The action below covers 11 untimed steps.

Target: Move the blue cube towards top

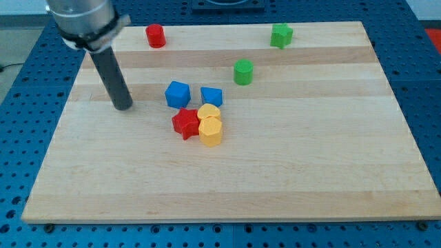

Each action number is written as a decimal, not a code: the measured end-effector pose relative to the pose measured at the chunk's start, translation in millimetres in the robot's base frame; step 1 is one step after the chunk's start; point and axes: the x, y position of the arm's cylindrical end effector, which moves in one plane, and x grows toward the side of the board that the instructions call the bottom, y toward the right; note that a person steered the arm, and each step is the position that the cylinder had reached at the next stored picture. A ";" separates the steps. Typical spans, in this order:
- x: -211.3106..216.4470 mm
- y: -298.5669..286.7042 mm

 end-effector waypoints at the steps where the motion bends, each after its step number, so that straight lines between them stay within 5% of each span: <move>1: 5.4 36.7; 3: 20.0 109.8; 5: -27.4 49.9; 7: -5.3 -40.1; 9: -40.8 34.5; 11: -76.9 35.3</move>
